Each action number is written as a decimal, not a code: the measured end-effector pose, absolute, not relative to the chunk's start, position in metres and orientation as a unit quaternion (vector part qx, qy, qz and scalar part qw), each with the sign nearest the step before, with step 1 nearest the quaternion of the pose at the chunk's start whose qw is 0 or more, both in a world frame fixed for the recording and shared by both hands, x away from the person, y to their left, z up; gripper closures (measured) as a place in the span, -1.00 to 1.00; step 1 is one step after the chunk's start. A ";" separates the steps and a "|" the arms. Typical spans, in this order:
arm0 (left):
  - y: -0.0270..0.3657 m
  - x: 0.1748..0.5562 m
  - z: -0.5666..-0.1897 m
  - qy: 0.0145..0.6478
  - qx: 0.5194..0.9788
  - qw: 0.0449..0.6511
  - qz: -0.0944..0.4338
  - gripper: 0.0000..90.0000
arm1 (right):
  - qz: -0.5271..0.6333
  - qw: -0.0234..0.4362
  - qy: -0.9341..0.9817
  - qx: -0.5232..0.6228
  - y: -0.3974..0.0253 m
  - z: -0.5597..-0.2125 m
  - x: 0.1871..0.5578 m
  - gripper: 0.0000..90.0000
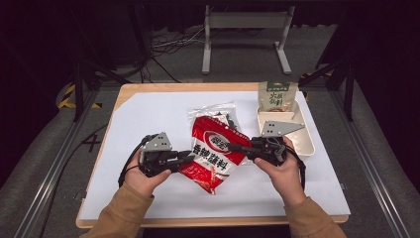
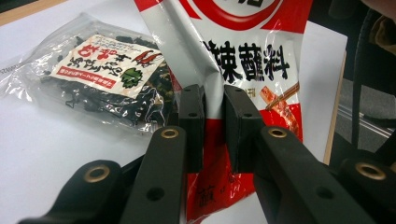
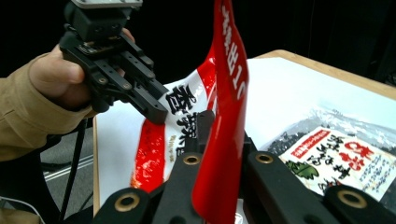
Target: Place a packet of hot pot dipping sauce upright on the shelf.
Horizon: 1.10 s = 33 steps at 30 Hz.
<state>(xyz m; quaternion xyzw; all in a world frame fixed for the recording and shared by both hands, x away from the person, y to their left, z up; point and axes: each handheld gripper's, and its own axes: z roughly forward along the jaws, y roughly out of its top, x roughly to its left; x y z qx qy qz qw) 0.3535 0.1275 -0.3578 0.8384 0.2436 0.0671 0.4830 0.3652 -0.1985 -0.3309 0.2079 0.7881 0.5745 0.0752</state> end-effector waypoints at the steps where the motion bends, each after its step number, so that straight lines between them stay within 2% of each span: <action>1: 0.128 0.353 -0.358 0.243 0.839 0.482 0.067 0.75 | 0.574 0.078 0.790 0.202 -0.198 -0.329 0.364 0.98; 20: 0.134 0.353 -0.354 0.242 0.822 0.512 0.059 0.74 | 0.554 0.117 0.811 0.143 -0.190 -0.288 0.358 0.98; 27: 0.142 0.355 -0.352 0.248 0.815 0.520 0.070 0.68 | 0.517 0.157 0.832 0.126 -0.193 -0.267 0.362 0.99; 33: 0.146 0.356 -0.351 0.254 0.812 0.521 0.072 0.61 | 0.507 0.166 0.836 0.126 -0.202 -0.255 0.368 0.99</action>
